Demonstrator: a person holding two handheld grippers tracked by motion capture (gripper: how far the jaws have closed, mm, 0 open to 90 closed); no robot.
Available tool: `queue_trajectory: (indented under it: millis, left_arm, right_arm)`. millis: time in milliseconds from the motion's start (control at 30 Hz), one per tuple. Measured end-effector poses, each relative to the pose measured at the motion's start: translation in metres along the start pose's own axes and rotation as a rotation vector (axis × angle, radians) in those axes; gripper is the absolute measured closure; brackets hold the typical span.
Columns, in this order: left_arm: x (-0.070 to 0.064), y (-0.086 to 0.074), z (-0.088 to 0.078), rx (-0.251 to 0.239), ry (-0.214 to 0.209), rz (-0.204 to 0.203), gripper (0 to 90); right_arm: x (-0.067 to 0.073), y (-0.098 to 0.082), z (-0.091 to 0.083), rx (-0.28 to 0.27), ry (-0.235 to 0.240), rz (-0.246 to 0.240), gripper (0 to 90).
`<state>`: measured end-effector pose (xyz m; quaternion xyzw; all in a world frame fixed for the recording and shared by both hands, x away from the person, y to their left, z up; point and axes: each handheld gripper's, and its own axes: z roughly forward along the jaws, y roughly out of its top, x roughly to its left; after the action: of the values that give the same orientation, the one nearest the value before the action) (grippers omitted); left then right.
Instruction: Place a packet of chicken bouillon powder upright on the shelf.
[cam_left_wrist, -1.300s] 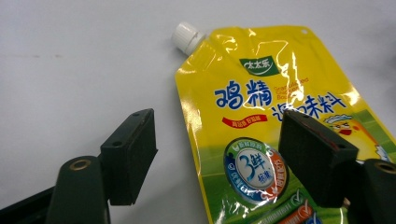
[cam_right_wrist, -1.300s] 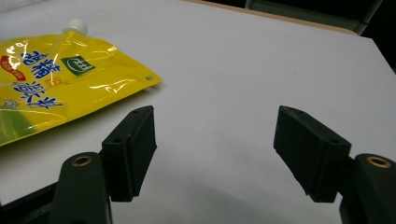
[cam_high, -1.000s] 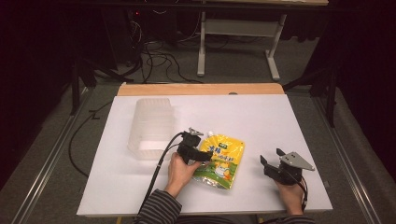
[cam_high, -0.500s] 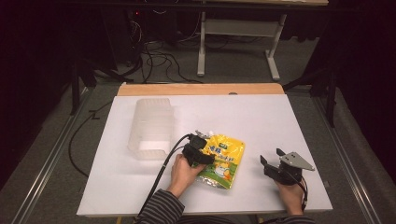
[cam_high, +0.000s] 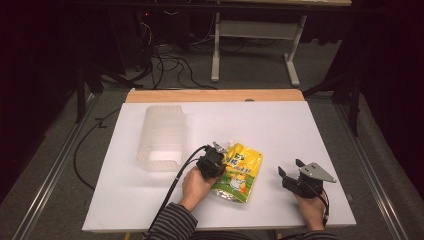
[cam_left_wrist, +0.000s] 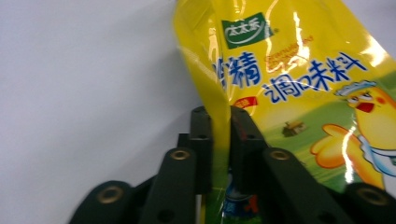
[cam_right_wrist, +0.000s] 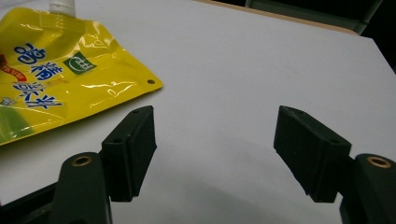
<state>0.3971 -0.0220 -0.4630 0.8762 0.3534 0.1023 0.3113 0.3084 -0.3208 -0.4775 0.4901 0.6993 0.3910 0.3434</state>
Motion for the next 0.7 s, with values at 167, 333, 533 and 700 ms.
queue_trajectory:
  millis: [167,333,533,700]
  left_arm:
    - [0.001,-0.001,-0.002,-0.011,-0.009,0.029,83.3]
    - [0.005,-0.001,-0.006,-0.038,-0.046,0.007,83.9]
    - [0.007,0.003,-0.021,-0.101,-0.107,-0.024,84.3]
    - [0.003,0.004,-0.039,-0.167,-0.133,-0.012,84.5]
  right_arm:
    - [0.000,0.000,0.000,0.000,-0.001,0.010,30.0]
    - [0.000,0.000,0.000,-0.004,0.001,0.011,30.0]
    - [-0.001,0.000,-0.001,-0.008,0.001,0.009,30.0]
    - [0.000,0.000,0.000,-0.004,0.002,0.007,30.0]
